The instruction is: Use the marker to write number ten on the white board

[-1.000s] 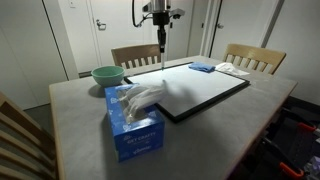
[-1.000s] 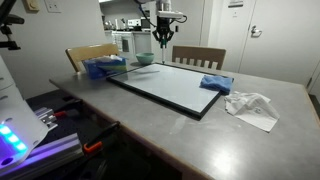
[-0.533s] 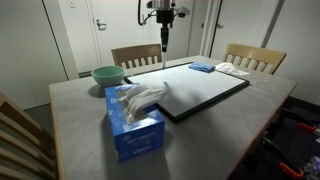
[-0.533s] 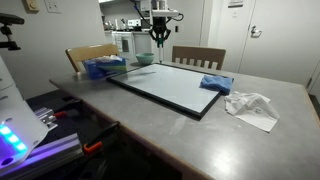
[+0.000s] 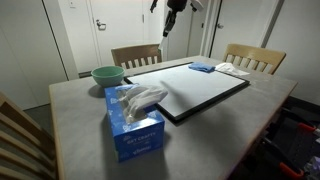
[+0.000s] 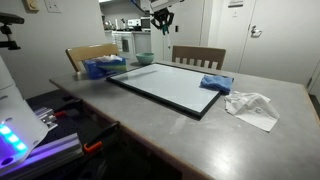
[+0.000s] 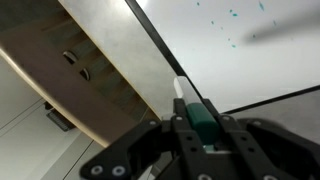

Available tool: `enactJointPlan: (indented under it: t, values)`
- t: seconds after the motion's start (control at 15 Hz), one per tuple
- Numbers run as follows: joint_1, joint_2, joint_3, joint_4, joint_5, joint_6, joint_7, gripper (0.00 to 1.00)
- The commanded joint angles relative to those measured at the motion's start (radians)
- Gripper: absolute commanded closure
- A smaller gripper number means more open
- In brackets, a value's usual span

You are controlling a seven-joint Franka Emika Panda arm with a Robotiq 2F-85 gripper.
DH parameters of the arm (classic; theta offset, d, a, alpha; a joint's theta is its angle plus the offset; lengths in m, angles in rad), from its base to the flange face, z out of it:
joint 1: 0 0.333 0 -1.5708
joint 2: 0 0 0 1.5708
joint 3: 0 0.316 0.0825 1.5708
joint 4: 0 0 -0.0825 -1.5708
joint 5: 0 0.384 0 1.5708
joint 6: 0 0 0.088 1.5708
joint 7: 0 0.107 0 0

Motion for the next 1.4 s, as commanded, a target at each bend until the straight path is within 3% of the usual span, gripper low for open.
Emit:
enactJointPlan:
  t: [0.0, 0.13, 0.27, 0.33, 0.4, 0.53, 0.6, 0.67, 0.8, 0.87, 1.33]
  values:
    - [-0.118, -0.069, 0.145, -0.143, 0.203, 0.199, -0.214, 0.95]
    - [-0.228, -0.054, 0.307, -0.131, 0.336, 0.223, -0.38, 0.95]
    - [-0.316, -0.048, 0.432, -0.102, 0.453, 0.172, -0.535, 0.95]
    - [-0.233, -0.04, 0.334, -0.107, 0.377, 0.193, -0.414, 0.79]
    - [-0.267, -0.041, 0.383, -0.105, 0.414, 0.192, -0.465, 0.79]
    - [-0.29, -0.041, 0.414, -0.103, 0.425, 0.191, -0.488, 0.79]
    - [-0.279, -0.033, 0.4, -0.099, 0.406, 0.19, -0.469, 0.95]
    - [-0.276, -0.023, 0.4, -0.091, 0.405, 0.171, -0.461, 0.95]
    - [-0.224, -0.036, 0.333, -0.115, 0.329, 0.134, -0.349, 0.95]
    - [-0.167, -0.045, 0.271, -0.125, 0.303, 0.128, -0.301, 0.95]
    - [-0.032, -0.057, 0.05, -0.163, 0.03, 0.062, 0.064, 0.95]
